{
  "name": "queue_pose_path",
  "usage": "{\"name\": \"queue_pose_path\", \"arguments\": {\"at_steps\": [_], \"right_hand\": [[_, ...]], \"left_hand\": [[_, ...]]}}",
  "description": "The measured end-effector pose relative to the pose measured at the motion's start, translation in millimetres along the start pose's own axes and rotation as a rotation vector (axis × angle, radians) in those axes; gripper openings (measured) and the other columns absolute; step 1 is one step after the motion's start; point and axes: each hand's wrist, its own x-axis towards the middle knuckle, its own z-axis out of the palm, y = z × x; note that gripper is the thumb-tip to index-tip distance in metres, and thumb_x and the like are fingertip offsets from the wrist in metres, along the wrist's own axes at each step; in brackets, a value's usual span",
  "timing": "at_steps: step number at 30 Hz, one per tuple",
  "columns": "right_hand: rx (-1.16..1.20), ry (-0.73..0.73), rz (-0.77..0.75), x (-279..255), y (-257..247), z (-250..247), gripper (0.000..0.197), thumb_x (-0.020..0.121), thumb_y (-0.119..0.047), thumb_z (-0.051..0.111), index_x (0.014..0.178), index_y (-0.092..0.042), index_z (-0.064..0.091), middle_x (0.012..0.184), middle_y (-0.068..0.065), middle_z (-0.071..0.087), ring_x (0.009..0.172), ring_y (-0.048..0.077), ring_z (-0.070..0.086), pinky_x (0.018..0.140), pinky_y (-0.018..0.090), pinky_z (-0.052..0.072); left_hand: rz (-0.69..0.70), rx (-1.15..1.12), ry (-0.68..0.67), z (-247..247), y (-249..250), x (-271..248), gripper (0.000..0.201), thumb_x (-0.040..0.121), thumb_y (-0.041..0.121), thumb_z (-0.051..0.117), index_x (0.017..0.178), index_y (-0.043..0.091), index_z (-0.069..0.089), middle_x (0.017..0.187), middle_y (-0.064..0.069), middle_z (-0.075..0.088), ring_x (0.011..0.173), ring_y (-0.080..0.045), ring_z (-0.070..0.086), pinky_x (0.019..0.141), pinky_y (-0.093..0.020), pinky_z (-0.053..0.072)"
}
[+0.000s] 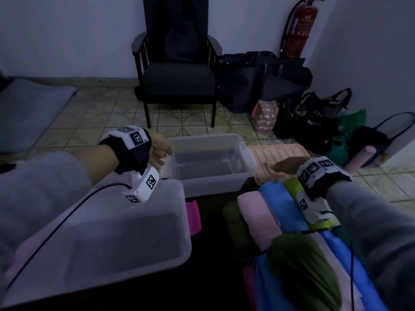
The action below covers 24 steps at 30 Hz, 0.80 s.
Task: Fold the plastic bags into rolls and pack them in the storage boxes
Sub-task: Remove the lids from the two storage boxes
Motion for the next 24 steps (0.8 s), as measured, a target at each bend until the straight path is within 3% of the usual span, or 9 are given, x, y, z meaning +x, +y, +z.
{"name": "queue_pose_path", "arguments": {"at_steps": [1, 3, 4, 9, 13, 15, 16, 19, 24], "right_hand": [[-0.004, 0.016, -0.016, -5.3, -2.8, -5.8, 0.064, 0.097, -0.043, 0.043, 0.145, -0.002, 0.03, 0.153, 0.014, 0.027, 0.141, 0.029, 0.025, 0.116, 0.035, 0.019], [0.051, 0.002, -0.036, -20.4, -9.5, -21.9, 0.061, 0.098, -0.043, 0.041, 0.146, -0.007, 0.03, 0.155, 0.011, 0.023, 0.142, 0.026, 0.023, 0.116, 0.035, 0.019], [0.073, -0.015, -0.055, -33.8, -13.9, -32.4, 0.058, 0.099, -0.042, 0.037, 0.146, -0.008, 0.031, 0.155, 0.01, 0.024, 0.141, 0.026, 0.025, 0.115, 0.034, 0.021], [0.107, 0.043, -0.204, -103.7, -45.9, -58.6, 0.054, 0.1, -0.04, 0.036, 0.144, -0.01, 0.036, 0.151, 0.008, 0.033, 0.137, 0.026, 0.033, 0.11, 0.036, 0.03], [0.349, -0.028, -0.239, -157.3, -74.5, -44.8, 0.046, 0.1, -0.03, 0.043, 0.138, -0.005, 0.042, 0.136, 0.012, 0.051, 0.118, 0.03, 0.054, 0.074, 0.029, 0.045], [0.391, -0.023, -0.273, -178.5, -87.6, -20.5, 0.039, 0.099, -0.024, 0.046, 0.13, -0.001, 0.051, 0.131, 0.014, 0.056, 0.099, 0.028, 0.061, 0.063, 0.026, 0.047], [0.352, -0.012, -0.295, -186.6, -93.4, -5.4, 0.037, 0.098, -0.023, 0.047, 0.127, 0.0, 0.053, 0.13, 0.016, 0.057, 0.097, 0.028, 0.061, 0.069, 0.028, 0.049], [0.218, 0.028, -0.318, -208.4, -107.1, 46.5, 0.038, 0.095, -0.017, 0.046, 0.128, 0.0, 0.053, 0.133, 0.018, 0.052, 0.122, 0.031, 0.049, 0.099, 0.034, 0.039], [0.233, -0.02, -0.325, -224.0, -122.6, 147.6, 0.038, 0.097, -0.019, 0.043, 0.129, 0.0, 0.051, 0.136, 0.018, 0.048, 0.126, 0.033, 0.044, 0.103, 0.036, 0.036]], "left_hand": [[0.038, 0.015, 0.015, -6.9, -0.4, -2.7, 0.031, 0.097, 0.01, 0.048, 0.125, -0.002, 0.044, 0.101, -0.013, 0.05, 0.114, -0.029, 0.054, 0.078, -0.033, 0.052], [0.094, 0.023, 0.035, -23.0, 0.1, -15.9, 0.013, 0.096, 0.013, 0.05, 0.103, 0.002, 0.051, 0.098, -0.011, 0.052, 0.085, -0.024, 0.059, 0.052, -0.029, 0.054], [0.133, 0.044, 0.06, -30.1, 0.9, -23.4, 0.011, 0.096, 0.013, 0.049, 0.095, 0.002, 0.053, 0.096, -0.01, 0.055, 0.073, -0.02, 0.057, 0.047, -0.027, 0.051], [0.225, 0.149, 0.131, -50.6, -8.1, -70.5, 0.015, 0.096, 0.015, 0.05, 0.095, 0.002, 0.057, 0.087, -0.009, 0.06, 0.068, -0.019, 0.058, 0.057, -0.028, 0.048], [0.266, 0.179, 0.154, -53.7, -22.8, -112.7, 0.015, 0.095, 0.016, 0.05, 0.084, 0.007, 0.055, 0.085, -0.005, 0.061, 0.071, -0.019, 0.06, 0.062, -0.029, 0.049], [0.299, 0.167, 0.184, -52.1, -36.5, -134.0, 0.015, 0.094, 0.015, 0.051, 0.083, 0.006, 0.055, 0.088, -0.006, 0.062, 0.071, -0.02, 0.061, 0.066, -0.031, 0.05], [0.313, 0.152, 0.199, -50.1, -44.1, -144.4, 0.015, 0.094, 0.014, 0.051, 0.085, 0.005, 0.056, 0.09, -0.007, 0.062, 0.07, -0.02, 0.061, 0.068, -0.033, 0.05], [0.352, 0.084, 0.217, -40.4, -68.7, -172.7, 0.015, 0.095, 0.012, 0.048, 0.1, 0.001, 0.057, 0.096, -0.008, 0.061, 0.071, -0.019, 0.06, 0.073, -0.035, 0.05], [0.437, -0.226, 0.075, -2.4, -112.2, -217.5, 0.012, 0.095, 0.012, 0.049, 0.104, 0.008, 0.055, 0.095, -0.005, 0.06, 0.077, -0.014, 0.062, 0.071, -0.028, 0.052]]}}
